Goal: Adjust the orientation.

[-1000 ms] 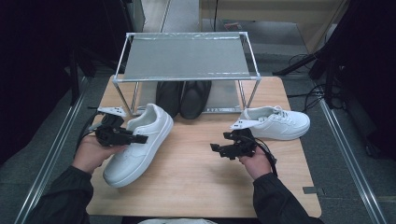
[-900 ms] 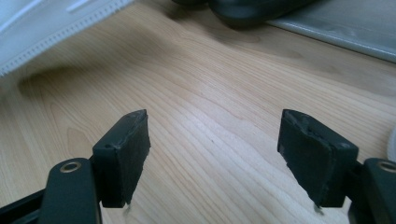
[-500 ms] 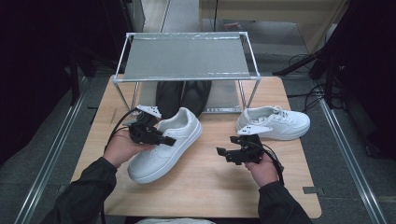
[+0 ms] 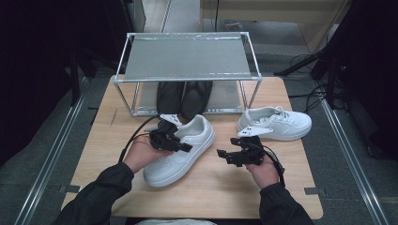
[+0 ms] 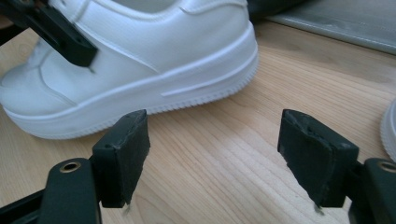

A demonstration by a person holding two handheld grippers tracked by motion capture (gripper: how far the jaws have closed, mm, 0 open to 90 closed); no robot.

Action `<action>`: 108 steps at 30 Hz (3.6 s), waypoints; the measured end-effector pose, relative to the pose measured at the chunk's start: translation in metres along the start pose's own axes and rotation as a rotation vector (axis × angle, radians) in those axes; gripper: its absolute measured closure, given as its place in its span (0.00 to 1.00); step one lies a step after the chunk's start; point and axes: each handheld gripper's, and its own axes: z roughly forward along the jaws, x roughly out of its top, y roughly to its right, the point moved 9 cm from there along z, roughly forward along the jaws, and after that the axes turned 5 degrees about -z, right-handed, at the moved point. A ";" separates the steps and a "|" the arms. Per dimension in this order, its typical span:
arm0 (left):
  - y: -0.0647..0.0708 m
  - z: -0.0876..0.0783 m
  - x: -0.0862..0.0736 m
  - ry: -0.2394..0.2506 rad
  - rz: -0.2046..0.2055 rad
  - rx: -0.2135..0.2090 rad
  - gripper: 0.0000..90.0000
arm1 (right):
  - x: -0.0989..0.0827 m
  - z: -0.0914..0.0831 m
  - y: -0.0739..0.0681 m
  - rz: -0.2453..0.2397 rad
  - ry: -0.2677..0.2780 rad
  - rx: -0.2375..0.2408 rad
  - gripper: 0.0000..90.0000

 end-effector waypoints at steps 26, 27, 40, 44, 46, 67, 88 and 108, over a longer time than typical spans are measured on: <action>0.009 -0.016 0.003 0.071 -0.069 -0.028 0.55 | 0.003 0.008 -0.006 0.010 0.005 0.016 0.26; 0.010 -0.018 0.003 0.080 -0.063 -0.023 0.54 | 0.003 0.008 -0.006 0.009 0.007 0.015 0.26; 0.021 -0.037 -0.013 0.090 -0.077 -0.035 0.63 | 0.017 0.005 -0.012 0.011 0.029 0.057 0.42; 0.025 -0.041 -0.018 0.101 -0.080 -0.032 0.76 | 0.024 0.004 -0.016 -0.021 0.045 0.070 0.57; 0.025 -0.043 -0.023 0.114 -0.066 0.014 0.81 | 0.026 0.005 -0.018 -0.027 0.045 0.077 0.64; 0.027 -0.033 -0.063 0.112 -0.150 0.081 0.97 | 0.047 0.037 -0.029 -0.087 -0.007 0.113 0.97; 0.017 -0.018 -0.071 0.087 -0.140 0.099 1.00 | 0.043 0.049 -0.027 -0.062 -0.027 0.111 0.95; 0.008 -0.019 -0.068 0.071 -0.145 0.098 1.00 | 0.038 0.045 -0.028 -0.041 -0.034 0.108 0.95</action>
